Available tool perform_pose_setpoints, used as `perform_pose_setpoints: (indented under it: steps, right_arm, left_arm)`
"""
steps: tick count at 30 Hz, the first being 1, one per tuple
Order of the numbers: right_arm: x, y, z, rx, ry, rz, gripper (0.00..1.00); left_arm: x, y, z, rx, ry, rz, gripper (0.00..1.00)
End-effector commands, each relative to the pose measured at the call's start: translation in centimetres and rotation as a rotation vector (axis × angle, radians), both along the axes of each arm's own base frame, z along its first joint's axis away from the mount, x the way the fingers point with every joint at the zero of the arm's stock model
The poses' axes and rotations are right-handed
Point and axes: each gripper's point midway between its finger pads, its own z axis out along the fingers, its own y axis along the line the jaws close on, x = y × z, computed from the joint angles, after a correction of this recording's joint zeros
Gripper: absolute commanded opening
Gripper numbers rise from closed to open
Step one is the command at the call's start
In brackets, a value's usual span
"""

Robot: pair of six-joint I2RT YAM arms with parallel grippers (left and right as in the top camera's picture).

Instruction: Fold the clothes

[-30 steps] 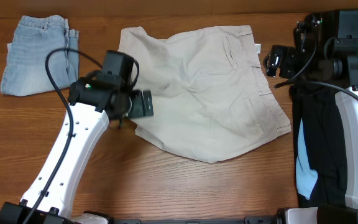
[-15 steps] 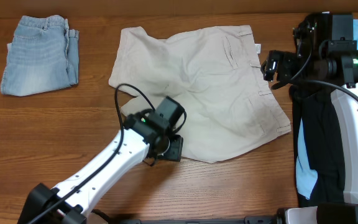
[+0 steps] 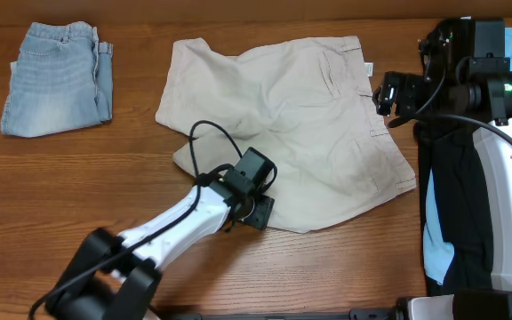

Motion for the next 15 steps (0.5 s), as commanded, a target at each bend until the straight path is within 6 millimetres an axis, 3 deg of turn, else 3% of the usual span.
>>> perform_pose_setpoints:
  steps: [1,2,3,5,10,15]
  right_arm:
    - [0.1,0.1,0.1,0.004,-0.006,0.002,0.98]
    - [0.1,0.1,0.1,0.004,-0.006,0.003,0.98]
    - [0.0,0.1,0.0,0.004,-0.004,0.003,0.98]
    - [0.0,0.1,0.0,0.004,-0.001,0.003,0.98]
    - [0.0,0.2,0.0,0.007,-0.001,0.004,0.98]
    - [0.0,0.4,0.1,0.019,-0.001,0.011,0.97]
  left_arm:
    - [0.1,0.4,-2.0,0.050,-0.001,-0.043,0.62]
    - [0.1,0.3,-2.2,0.051,0.002,-0.043,0.57]
    - [0.1,0.4,-2.3,0.054,0.007,-0.043,0.44]
    - [0.0,0.5,-2.2,0.060,0.016,-0.041,0.04]
    - [0.2,1.2,0.8,0.104,0.095,0.013,0.04]
    - [1.4,1.4,8.2,0.115,0.153,0.042,0.04]
